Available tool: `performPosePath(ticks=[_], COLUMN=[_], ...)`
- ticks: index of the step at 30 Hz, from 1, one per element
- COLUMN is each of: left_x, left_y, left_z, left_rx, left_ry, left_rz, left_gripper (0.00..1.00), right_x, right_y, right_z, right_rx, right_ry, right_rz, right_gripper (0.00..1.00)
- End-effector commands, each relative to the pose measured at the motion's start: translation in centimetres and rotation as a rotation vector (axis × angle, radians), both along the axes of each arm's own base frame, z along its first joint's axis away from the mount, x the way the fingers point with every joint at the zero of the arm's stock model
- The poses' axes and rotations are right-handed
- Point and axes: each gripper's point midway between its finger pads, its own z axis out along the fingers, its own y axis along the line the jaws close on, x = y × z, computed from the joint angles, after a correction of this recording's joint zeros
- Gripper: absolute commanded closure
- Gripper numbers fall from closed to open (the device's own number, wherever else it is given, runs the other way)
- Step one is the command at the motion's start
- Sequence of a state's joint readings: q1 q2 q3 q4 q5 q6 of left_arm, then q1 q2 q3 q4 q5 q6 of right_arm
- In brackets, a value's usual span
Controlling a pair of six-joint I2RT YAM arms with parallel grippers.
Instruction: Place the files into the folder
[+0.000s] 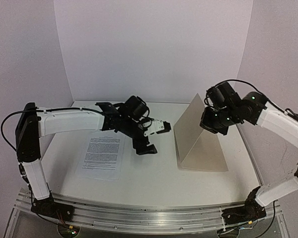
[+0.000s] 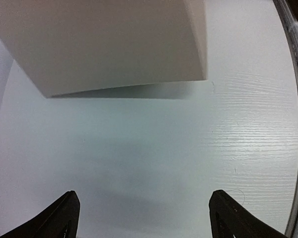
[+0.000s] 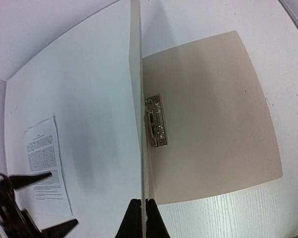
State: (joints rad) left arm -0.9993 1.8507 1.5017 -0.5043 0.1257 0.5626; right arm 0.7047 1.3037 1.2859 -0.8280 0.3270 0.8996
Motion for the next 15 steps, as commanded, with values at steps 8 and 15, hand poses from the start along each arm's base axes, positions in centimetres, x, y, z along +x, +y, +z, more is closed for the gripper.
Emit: performPosePath(ticks=[8,15], left_x=[10.5,16.2], left_y=[11.1,12.1], left_z=[-1.9,-6.0], left_rx=[-0.189,-0.239], left_ry=[0.624,0.681], left_rz=[0.579,0.687], left_gripper=[0.20,0.26], right_x=[-1.9,-3.0], right_y=[8.9,16.1], right_z=[-4.2,-5.0], right_rx=[-0.667,-0.633], right_ry=[0.108,0.050], right_rz=[0.245,0.335], right_gripper=[1.00,1.00])
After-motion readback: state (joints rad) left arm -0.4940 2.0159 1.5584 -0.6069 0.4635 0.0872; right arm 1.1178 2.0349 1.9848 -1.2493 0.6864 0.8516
